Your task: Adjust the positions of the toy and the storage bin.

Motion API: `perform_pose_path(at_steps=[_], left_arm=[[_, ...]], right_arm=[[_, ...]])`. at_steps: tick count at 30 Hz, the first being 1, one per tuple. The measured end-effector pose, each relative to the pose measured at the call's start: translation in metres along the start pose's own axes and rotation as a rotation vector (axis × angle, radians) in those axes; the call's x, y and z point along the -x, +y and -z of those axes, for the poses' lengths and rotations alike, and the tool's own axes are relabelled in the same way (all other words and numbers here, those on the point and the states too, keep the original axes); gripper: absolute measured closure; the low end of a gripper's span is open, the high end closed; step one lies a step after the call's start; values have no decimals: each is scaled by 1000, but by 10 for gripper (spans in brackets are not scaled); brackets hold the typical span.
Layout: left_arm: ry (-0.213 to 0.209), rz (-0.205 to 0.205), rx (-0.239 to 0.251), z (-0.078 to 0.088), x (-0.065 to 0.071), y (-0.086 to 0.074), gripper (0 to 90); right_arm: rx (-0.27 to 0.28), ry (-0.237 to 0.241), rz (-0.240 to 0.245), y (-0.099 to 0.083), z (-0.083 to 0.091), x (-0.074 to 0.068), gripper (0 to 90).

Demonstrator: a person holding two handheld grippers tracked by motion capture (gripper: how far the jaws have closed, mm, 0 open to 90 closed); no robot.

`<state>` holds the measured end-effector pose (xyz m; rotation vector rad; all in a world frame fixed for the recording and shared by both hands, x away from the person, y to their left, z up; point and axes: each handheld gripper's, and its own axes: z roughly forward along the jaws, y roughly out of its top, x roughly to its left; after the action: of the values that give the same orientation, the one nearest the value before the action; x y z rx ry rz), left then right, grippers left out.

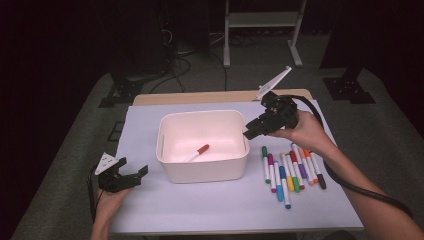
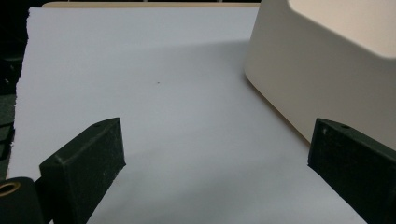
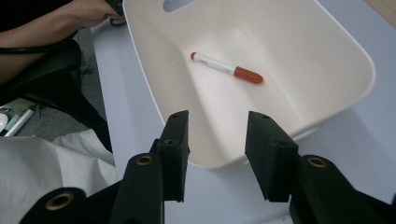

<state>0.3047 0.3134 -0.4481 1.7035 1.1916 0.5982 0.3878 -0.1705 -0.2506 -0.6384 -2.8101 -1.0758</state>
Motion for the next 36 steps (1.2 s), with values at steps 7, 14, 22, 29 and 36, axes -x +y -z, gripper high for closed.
perform_pose_path(at_steps=[7, 14, 22, 29, 36], left_arm=[[1, 0, -3, 0, 0, 0, 24], [0, -6, 1, -1, 1, 1, 25], [0, -5, -2, -1, 1, 1, 25], [1, -5, -5, 0, 0, 0, 25], [3, -4, -5, -1, 0, 0, 24]], right_arm=[[31, -34, -68, -34, 19, 12, 564], [49, -94, -139, -74, 34, 25, 551], [46, -143, -228, -119, 36, 42, 548], [42, -158, -314, -161, 29, 59, 549], [19, -194, -386, -196, 22, 70, 552]])
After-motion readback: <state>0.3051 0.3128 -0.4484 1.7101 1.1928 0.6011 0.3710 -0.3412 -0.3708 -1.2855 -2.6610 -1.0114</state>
